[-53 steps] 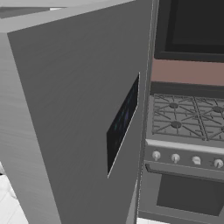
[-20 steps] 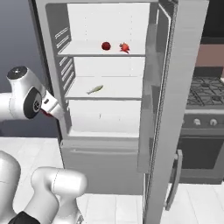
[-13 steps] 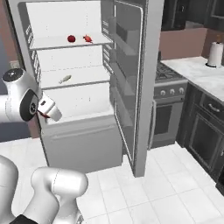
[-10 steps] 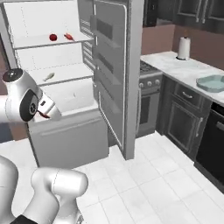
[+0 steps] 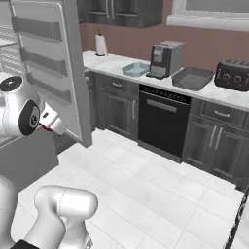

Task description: Place one tomato and one fish in each tupperware on the nearby counter, to pack two identical lunches.

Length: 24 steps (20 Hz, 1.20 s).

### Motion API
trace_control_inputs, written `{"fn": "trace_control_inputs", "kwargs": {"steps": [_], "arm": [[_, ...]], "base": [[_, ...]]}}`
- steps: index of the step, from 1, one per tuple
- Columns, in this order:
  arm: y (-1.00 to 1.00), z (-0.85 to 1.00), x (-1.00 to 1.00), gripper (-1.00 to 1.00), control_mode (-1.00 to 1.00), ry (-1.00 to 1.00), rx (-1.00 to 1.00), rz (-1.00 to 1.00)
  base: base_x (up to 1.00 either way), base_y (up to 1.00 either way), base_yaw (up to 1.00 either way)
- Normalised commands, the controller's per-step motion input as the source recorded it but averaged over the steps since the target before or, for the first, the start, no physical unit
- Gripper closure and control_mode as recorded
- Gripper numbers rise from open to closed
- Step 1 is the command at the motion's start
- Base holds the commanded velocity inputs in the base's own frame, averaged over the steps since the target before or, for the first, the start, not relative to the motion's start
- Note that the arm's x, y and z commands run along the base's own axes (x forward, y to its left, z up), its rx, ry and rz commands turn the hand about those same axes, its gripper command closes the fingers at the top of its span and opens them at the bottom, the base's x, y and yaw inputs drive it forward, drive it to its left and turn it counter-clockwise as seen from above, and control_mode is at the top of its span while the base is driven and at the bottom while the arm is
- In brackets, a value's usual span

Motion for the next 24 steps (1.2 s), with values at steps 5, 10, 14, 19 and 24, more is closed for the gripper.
{"fn": "trace_control_inputs", "kwargs": {"steps": [5,10,14,19,24], "arm": [[0.0,0.0,0.0,1.0,1.0,0.0,0.0,0.0],[0.0,0.0,0.0,1.0,1.0,0.0,0.0,0.0],[0.0,0.0,0.0,1.0,1.0,0.0,0.0,0.0],[0.0,0.0,0.0,1.0,1.0,0.0,0.0,0.0],[0.0,0.0,0.0,1.0,1.0,0.0,0.0,0.0]], "base": [[0.5,-0.95,-0.6],[1.0,-0.36,-0.17],[1.0,0.0,-0.15],[1.0,0.01,-0.26],[1.0,0.51,-0.27]]}}
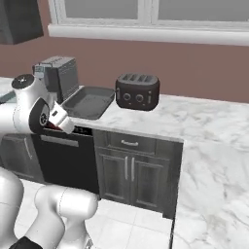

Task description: Place one tomato and one fish in each tupperware on the nearby counter, to pack two identical lunches.

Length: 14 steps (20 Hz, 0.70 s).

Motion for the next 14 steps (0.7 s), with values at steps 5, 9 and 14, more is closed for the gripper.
{"fn": "trace_control_inputs", "kwargs": {"steps": [5,9,14], "arm": [[0.0,0.0,0.0,1.0,1.0,0.0,0.0,0.0],[0.0,0.0,0.0,1.0,1.0,0.0,0.0,0.0],[0.06,-0.05,0.2,1.0,-1.0,0.06,0.0,0.0]], "base": [[1.0,0.5,-0.18],[1.0,0.49,-0.14],[0.8,0.32,-0.05]]}}
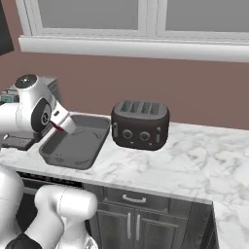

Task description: Place one tomato and one fish in each tupperware on the nearby counter, to pack two identical lunches.

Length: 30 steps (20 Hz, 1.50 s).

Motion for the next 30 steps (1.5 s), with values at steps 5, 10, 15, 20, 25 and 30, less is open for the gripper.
{"fn": "trace_control_inputs", "kwargs": {"steps": [5,10,15,20,25,30], "arm": [[0.16,-0.34,0.99,1.0,-1.0,0.25,-0.02,0.04],[0.1,-0.69,0.89,1.0,-1.0,0.32,-0.07,0.11],[0.12,-0.9,0.65,1.0,-1.0,0.19,0.0,0.12],[0.23,-0.8,0.36,1.0,-1.0,0.01,-0.06,0.13],[0.08,-0.55,0.31,1.0,-1.0,-0.05,-0.15,0.07],[0.0,-0.48,0.58,1.0,-1.0,-0.04,-0.05,0.03]], "base": [[0.0,0.0,0.0],[0.0,0.0,0.0],[0.0,0.0,0.0],[0.0,0.0,0.0],[0.0,0.0,0.0],[0.0,0.0,0.0]]}}
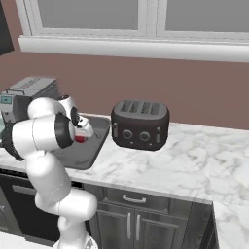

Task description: Place one tomato and one fish in each tupperware on the nearby counter, to pack two identical lunches.

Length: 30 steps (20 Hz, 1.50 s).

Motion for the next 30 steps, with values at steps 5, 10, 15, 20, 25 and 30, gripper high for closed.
{"fn": "trace_control_inputs", "kwargs": {"steps": [5,10,15,20,25,30], "arm": [[0.0,-0.43,0.72,1.0,-1.0,-0.02,0.0,0.01],[0.0,-0.14,0.27,-1.0,-1.0,0.0,-0.02,-0.01],[0.0,0.17,0.01,-1.0,-1.0,0.0,0.01,0.0],[0.0,0.5,0.0,-1.0,-1.0,-0.01,0.0,0.0],[0.0,0.81,-0.44,-1.0,-1.0,-0.02,0.03,0.0],[0.0,1.0,-1.0,-1.0,-1.0,-0.08,0.08,0.0]], "base": [[0.0,0.0,0.0],[0.0,0.0,0.0],[0.0,0.0,0.0],[0.0,0.0,0.0],[0.0,0.0,0.0],[0.0,0.0,0.0]]}}
